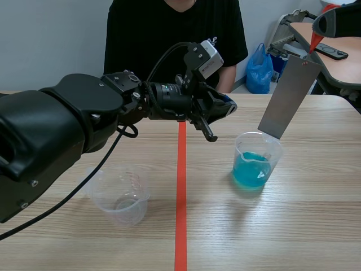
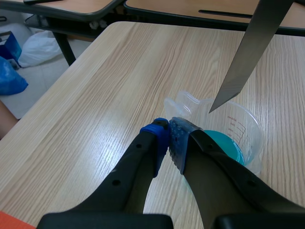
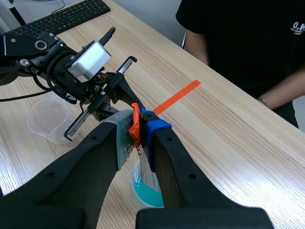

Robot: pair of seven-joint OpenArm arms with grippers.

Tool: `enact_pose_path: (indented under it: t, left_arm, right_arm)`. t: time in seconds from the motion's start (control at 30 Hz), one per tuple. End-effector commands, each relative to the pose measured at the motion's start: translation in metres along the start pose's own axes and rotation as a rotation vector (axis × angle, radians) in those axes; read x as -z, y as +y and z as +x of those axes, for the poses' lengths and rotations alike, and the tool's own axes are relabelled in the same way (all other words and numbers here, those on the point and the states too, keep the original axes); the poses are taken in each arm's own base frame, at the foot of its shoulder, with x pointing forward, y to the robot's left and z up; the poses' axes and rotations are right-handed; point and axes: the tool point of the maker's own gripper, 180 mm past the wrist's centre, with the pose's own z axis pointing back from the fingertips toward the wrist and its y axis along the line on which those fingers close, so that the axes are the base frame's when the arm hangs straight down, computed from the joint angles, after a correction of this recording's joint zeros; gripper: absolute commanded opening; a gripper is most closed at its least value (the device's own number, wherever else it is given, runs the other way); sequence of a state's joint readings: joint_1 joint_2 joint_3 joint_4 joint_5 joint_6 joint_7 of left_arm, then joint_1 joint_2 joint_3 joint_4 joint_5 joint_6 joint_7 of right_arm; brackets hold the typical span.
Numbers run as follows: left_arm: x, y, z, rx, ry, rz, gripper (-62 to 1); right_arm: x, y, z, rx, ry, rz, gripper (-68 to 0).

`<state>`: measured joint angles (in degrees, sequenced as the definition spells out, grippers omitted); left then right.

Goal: Do the redox reaction experiment.
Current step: 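Raise the plate and point at it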

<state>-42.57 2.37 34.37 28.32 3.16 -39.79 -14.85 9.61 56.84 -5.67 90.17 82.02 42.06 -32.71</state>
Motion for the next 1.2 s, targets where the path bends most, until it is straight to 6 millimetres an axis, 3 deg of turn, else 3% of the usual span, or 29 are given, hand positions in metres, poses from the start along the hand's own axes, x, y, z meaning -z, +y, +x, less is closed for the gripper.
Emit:
enact_pose_path:
  t: [0.0,0.77,1.0,1.17]
  left_arm:
    - [0.001,0.005,0.015,0.008,-0.041,0.006,-57.3]
    - [-0.002,0.008,0.015,0.010,-0.049,0.011,-57.3]
    - [-0.024,0.031,0.013,0.040,-0.044,0.055,-57.3]
    - [-0.061,0.065,0.001,0.061,0.004,0.129,-57.3]
  right_arm:
    - [-0.005,0.001,0.018,-0.035,-0.041,0.006,-66.0]
    - [-0.005,0.001,0.018,-0.035,-0.041,0.006,-66.0]
    - [-0.005,0.001,0.018,-0.034,-0.043,0.006,-66.0]
    - [-0.005,0.001,0.018,-0.034,-0.043,0.006,-66.0]
